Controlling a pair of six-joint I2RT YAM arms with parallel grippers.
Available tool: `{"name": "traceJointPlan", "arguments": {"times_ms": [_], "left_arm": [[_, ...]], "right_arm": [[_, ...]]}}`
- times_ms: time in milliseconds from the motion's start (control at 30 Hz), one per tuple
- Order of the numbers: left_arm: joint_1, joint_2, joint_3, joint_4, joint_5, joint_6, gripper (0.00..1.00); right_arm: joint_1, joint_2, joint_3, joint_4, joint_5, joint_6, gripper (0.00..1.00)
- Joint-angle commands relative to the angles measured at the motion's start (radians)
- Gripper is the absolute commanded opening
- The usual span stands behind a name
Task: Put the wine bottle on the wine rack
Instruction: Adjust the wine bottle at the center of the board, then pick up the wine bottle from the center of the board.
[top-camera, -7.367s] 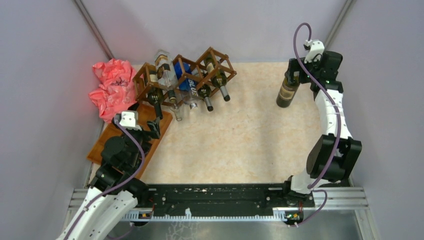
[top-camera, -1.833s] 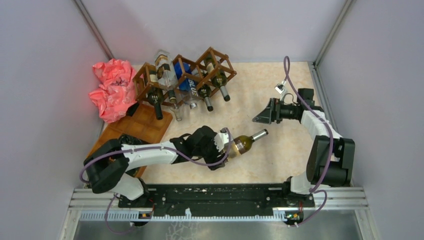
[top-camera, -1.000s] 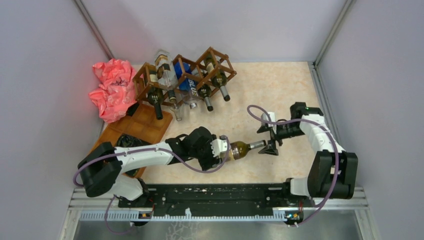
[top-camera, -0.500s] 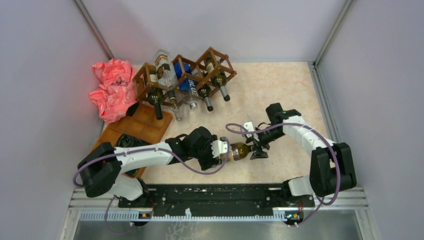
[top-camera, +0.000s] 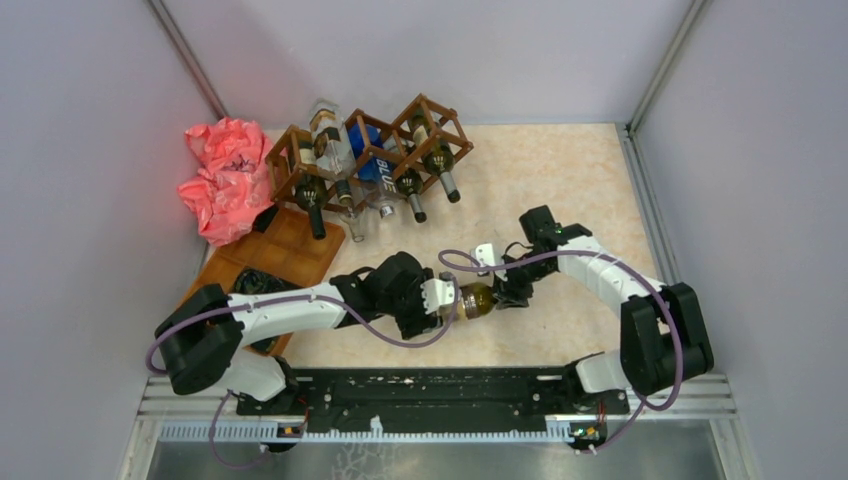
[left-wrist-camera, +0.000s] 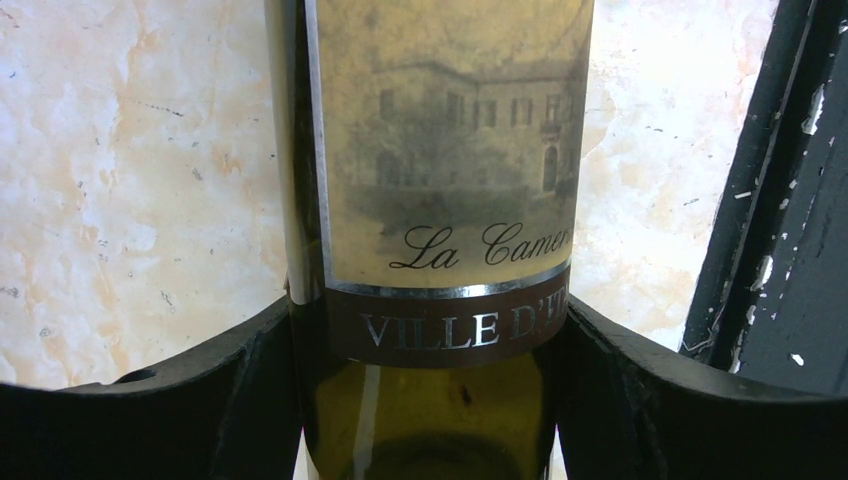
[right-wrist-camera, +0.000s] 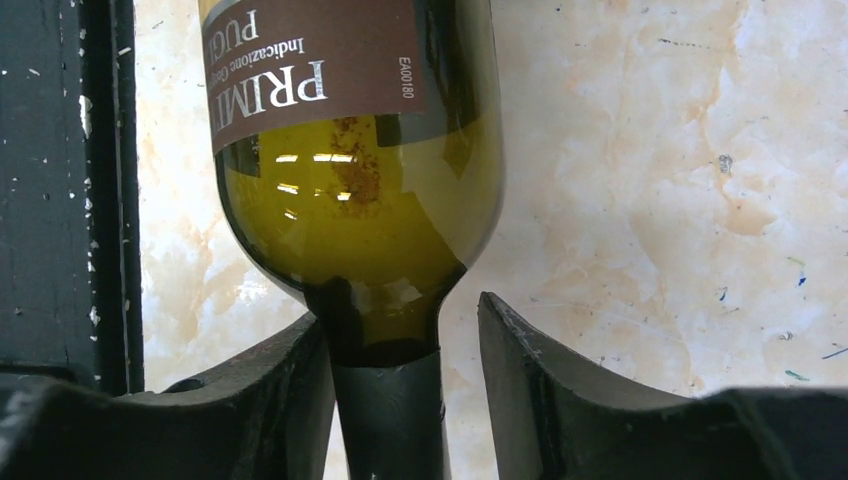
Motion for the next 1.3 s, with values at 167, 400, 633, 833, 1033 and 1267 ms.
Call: {"name": "traceJointPlan", "arguments": {"times_ms": [167, 400, 633, 833, 1033, 1267], "left_arm": [[-0.002, -0.032, 0.042, 0.08, 0.035, 0.014, 0.0], [-0.003, -0.019, 0.043, 0.091, -0.019, -0.013, 0.19], [-0.003, -0.048, 0.041, 0.089, -0.086, -0.097, 0.82], [-0.002, -0.153, -0.015, 0.11, -0.099, -0.123, 0.99], [-0.002, -0.274, -0.046, 0.132, -0.129, -0.167, 0.99], [-0.002, -0.43, -0.033, 0.123, -0.128, -0.217, 0.99]], "right_arm": [[0.011, -0.039, -0.003, 0.011, -0.052, -0.023, 0.09], [0.011, -0.085, 0.019, -0.02, -0.075, 0.027, 0.0], [0.007, -0.098, 0.021, -0.007, -0.12, 0.123, 0.0], [-0.035, -0.113, 0.026, -0.007, -0.17, 0.144, 0.0], [-0.075, -0.127, 0.026, -0.036, -0.205, 0.124, 0.0], [-0.11, -0.139, 0.026, -0.064, -0.235, 0.103, 0.0]]}}
